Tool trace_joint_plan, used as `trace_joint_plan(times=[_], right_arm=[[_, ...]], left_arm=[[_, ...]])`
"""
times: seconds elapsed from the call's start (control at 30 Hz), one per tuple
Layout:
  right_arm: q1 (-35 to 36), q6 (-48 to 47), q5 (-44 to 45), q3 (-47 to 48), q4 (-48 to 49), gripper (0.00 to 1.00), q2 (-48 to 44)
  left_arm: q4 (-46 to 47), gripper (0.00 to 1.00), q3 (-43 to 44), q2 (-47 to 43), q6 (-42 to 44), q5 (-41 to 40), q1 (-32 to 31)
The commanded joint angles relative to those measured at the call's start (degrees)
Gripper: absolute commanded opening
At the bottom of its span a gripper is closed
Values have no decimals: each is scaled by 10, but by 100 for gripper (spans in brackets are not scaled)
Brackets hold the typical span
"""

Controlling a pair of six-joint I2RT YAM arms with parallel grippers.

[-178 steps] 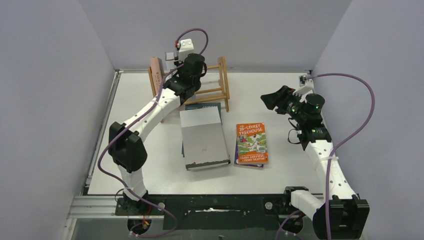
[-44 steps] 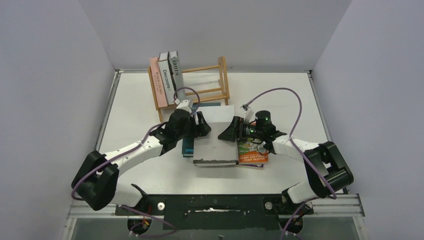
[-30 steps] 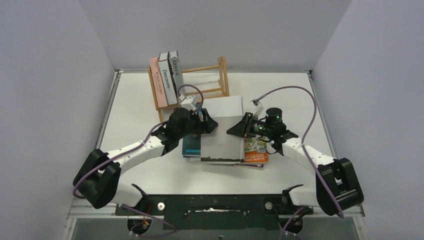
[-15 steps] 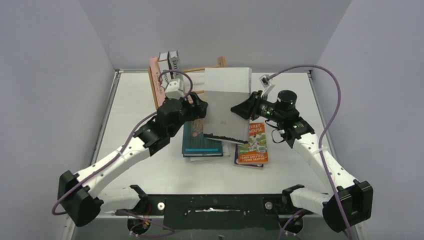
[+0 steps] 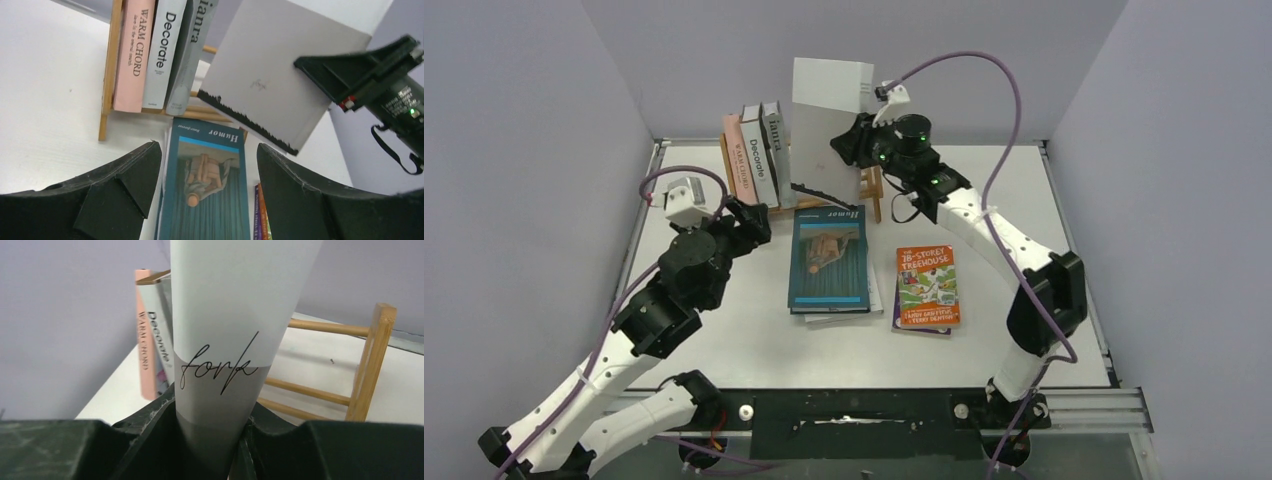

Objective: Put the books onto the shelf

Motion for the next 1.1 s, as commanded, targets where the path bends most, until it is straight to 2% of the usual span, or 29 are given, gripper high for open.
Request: trace_joint_plan(times=[0.0,0.17,0.5,0.73,1.07], right_arm=[[27,-50,125,85,43,2,55],[47,-71,189,116,63,2,98],[60,-87,208,132,71,3,122],[69,-98,223,169,81,3,175],[107,-173,289,205,183,5,278]], left_arm=[[-18,70,-19,8,1,3,2],[-8,70,-50,-1,-17,21,5],[-10,70,-72,-16,-20,20,10],[-2,70,-82,-17,-21,22,14],[-3,70,-111,-40,-34,24,20]])
